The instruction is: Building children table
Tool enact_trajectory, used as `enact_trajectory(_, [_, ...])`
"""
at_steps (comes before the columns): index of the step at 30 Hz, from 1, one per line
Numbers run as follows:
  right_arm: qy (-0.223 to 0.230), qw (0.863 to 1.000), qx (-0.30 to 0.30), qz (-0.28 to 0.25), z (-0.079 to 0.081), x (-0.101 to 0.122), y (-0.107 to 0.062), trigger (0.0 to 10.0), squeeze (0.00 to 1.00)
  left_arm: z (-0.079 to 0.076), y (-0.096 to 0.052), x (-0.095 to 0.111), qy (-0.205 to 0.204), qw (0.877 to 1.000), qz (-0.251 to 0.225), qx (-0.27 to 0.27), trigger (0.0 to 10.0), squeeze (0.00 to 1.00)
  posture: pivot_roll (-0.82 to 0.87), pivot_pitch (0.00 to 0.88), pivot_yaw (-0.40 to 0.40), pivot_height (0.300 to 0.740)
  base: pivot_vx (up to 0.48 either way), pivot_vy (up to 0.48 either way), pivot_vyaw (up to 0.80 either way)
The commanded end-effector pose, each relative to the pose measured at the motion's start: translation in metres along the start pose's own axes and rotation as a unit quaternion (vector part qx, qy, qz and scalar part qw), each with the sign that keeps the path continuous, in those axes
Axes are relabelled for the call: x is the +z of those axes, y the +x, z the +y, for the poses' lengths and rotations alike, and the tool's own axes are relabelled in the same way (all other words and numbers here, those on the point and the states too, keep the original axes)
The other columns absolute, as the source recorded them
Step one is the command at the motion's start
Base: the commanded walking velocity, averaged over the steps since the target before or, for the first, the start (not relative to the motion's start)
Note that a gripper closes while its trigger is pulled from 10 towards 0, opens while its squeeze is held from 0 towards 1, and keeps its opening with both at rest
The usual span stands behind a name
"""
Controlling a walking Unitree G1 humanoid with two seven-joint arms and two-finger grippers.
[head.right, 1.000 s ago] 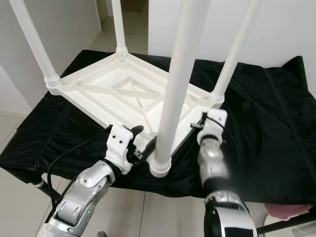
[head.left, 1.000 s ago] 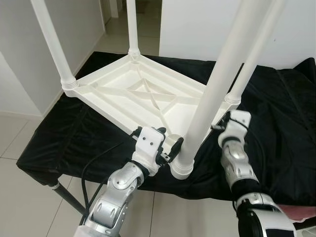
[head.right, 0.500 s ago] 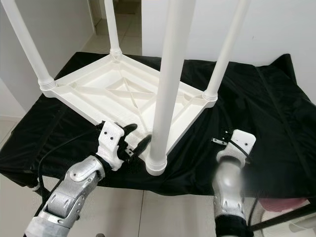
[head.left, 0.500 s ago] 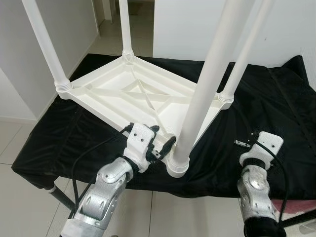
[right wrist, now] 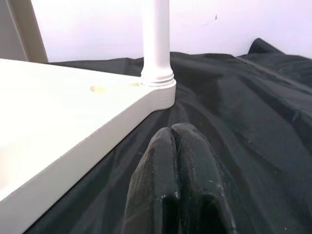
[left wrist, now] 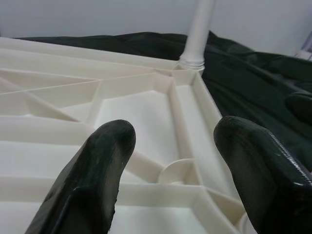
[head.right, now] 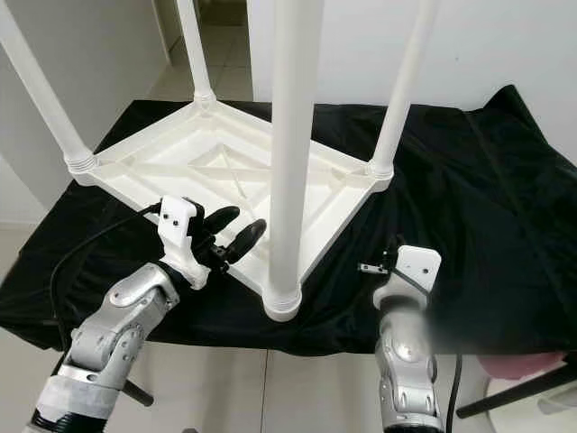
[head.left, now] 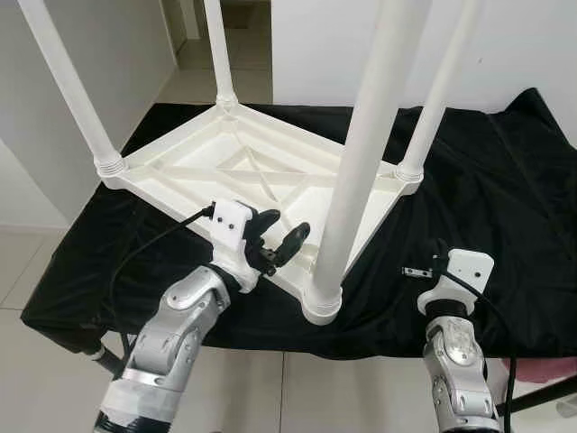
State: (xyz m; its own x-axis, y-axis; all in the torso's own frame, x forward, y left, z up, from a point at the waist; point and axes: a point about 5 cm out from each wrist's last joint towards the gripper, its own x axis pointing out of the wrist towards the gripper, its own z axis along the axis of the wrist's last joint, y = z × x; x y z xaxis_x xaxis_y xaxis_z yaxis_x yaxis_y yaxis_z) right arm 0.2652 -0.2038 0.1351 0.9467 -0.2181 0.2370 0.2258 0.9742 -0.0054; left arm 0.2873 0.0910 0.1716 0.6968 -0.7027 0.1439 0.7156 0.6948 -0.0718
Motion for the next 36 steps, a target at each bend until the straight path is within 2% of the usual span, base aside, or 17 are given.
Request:
enact_trajectory(1, [0.000, 1.000, 0.012, 0.009, -0.001, -0.001, -0.002, 10.0, 0.00, 0.002, -0.001, 0.001, 0.007, 0.999, 0.008, -0.031, 10.0, 0.00, -0.10, 0.067, 0.096, 0.740, 0.000, 0.000, 0.00])
enact_trajectory(4, [-0.017, 0.999, 0.032, 0.008, -0.005, 0.000, -0.001, 10.0, 0.00, 0.007, -0.005, 0.007, 0.027, 0.999, 0.001, -0.040, 10.0, 0.00, -0.10, 0.067, 0.105, 0.740, 0.000, 0.000, 0.00])
enact_trajectory(10, [-0.030, 0.998, 0.062, 0.004, -0.005, 0.003, 0.001, 10.0, 0.00, 0.013, -0.007, 0.010, 0.021, 0.999, -0.001, -0.036, 10.0, 0.00, -0.09, 0.064, 0.105, 0.740, 0.000, 0.000, 0.00])
enact_trajectory(18, [-0.018, 0.993, 0.114, 0.002, -0.001, 0.008, 0.004, 10.0, 0.00, 0.015, -0.016, 0.010, 0.037, 0.998, 0.011, -0.050, 10.0, 0.01, -0.09, 0.050, 0.105, 0.740, 0.000, 0.000, 0.00])
enact_trajectory(19, [-0.006, 0.989, 0.147, 0.001, 0.000, 0.011, 0.002, 10.0, 0.00, 0.015, -0.020, 0.010, 0.044, 0.997, 0.016, -0.055, 10.0, 0.00, -0.08, 0.051, 0.105, 0.740, 0.000, 0.000, 0.00])
enact_trajectory(21, [-0.002, 0.987, 0.163, -0.002, 0.001, 0.013, 0.001, 10.0, 0.00, 0.015, -0.021, 0.010, 0.048, 0.997, 0.018, -0.057, 10.0, 0.00, -0.08, 0.051, 0.105, 0.740, 0.000, 0.000, 0.00])
enact_trajectory(22, [0.014, 0.984, 0.179, -0.001, 0.002, 0.015, 0.000, 10.0, 1.00, 0.014, -0.022, 0.009, 0.051, 0.997, 0.021, -0.059, 10.0, 0.00, -0.06, 0.048, 0.096, 0.740, 0.000, 0.000, 0.00])
enact_trajectory(25, [0.038, 0.975, 0.218, 0.004, 0.006, 0.018, -0.002, 10.0, 1.00, 0.013, -0.024, 0.007, 0.055, 0.996, 0.027, -0.059, 10.0, 0.00, -0.04, 0.049, 0.090, 0.740, 0.000, 0.000, 0.00])
enact_trajectory(26, [0.035, 0.969, 0.246, 0.007, 0.008, 0.018, -0.004, 10.0, 1.00, 0.013, -0.025, 0.007, 0.060, 0.996, 0.029, -0.059, 10.0, 0.00, -0.04, 0.049, 0.090, 0.740, 0.000, 0.000, 0.00])
enact_trajectory(27, [0.035, 0.969, 0.246, 0.007, 0.008, 0.018, -0.004, 10.0, 1.00, 0.013, -0.025, 0.007, 0.060, 0.996, 0.029, -0.059, 10.0, 0.00, -0.04, 0.049, 0.090, 0.740, 0.000, 0.000, 0.00])
enact_trajectory(29, [0.029, 0.950, 0.310, 0.023, 0.012, 0.016, -0.009, 10.0, 1.00, 0.012, -0.030, 0.007, 0.068, 0.995, 0.033, -0.061, 10.0, 0.00, -0.03, 0.052, 0.078, 0.740, 0.000, 0.000, 0.00])
enact_trajectory(30, [0.029, 0.950, 0.310, 0.023, 0.012, 0.016, -0.009, 10.0, 1.00, 0.012, -0.030, 0.007, 0.068, 0.995, 0.033, -0.061, 10.0, 0.00, -0.03, 0.052, 0.078, 0.740, 0.000, 0.000, 0.00])
enact_trajectory(32, [0.023, 0.937, 0.347, 0.032, 0.009, 0.017, -0.008, 10.0, 1.00, 0.011, -0.034, 0.007, 0.070, 0.995, 0.035, -0.062, 10.0, 0.00, -0.03, 0.054, 0.069, 0.740, 0.000, 0.000, 0.00])
enact_trajectory(33, [0.023, 0.937, 0.347, 0.032, 0.009, 0.017, -0.008, 10.0, 1.00, 0.011, -0.034, 0.007, 0.070, 0.995, 0.035, -0.062, 10.0, 0.00, -0.03, 0.054, 0.069, 0.740, 0.000, 0.000, 0.00])
enact_trajectory(34, [0.018, 0.926, 0.374, 0.040, 0.004, 0.018, -0.005, 10.0, 1.00, 0.010, -0.038, 0.007, 0.075, 0.994, 0.038, -0.066, 10.0, 0.00, -0.02, 0.053, 0.064, 0.740, 0.000, 0.000, 0.00])
enact_trajectory(35, [0.018, 0.926, 0.374, 0.040, 0.004, 0.018, -0.005, 10.0, 1.00, 0.010, -0.038, 0.007, 0.075, 0.994, 0.038, -0.066, 10.0, 0.00, -0.02, 0.053, 0.064, 0.740, 0.000, 0.000, 0.00])
enact_trajectory(36, [0.017, 0.920, 0.389, 0.045, 0.002, 0.018, -0.004, 10.0, 1.00, 0.010, -0.040, 0.007, 0.076, 0.994, 0.040, -0.070, 10.0, 0.00, -0.02, 0.053, 0.061, 0.740, 0.000, 0.000, 0.00])
